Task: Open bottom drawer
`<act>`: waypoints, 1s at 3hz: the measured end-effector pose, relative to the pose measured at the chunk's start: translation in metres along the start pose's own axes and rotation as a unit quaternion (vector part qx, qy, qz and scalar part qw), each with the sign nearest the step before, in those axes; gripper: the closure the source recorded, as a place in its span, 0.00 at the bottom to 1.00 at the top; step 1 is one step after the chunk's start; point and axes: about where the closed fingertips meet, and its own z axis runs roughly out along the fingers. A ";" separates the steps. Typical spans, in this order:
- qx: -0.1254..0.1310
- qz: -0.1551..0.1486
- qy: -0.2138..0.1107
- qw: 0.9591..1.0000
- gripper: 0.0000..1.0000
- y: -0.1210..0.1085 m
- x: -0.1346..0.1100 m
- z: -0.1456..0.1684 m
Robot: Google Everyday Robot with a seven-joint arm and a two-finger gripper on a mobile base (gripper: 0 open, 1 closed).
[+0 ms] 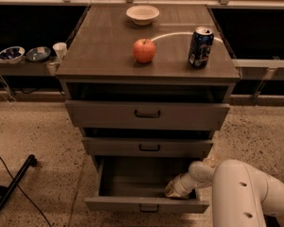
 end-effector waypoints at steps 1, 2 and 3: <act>-0.066 0.012 0.002 0.998 1.00 0.024 -0.003 0.005; -0.098 0.036 -0.025 0.994 1.00 0.058 -0.009 -0.007; -0.102 0.060 -0.062 0.991 1.00 0.096 -0.016 -0.027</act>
Offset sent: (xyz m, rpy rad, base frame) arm -0.1057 -0.0086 0.0286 0.1282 0.3070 0.0117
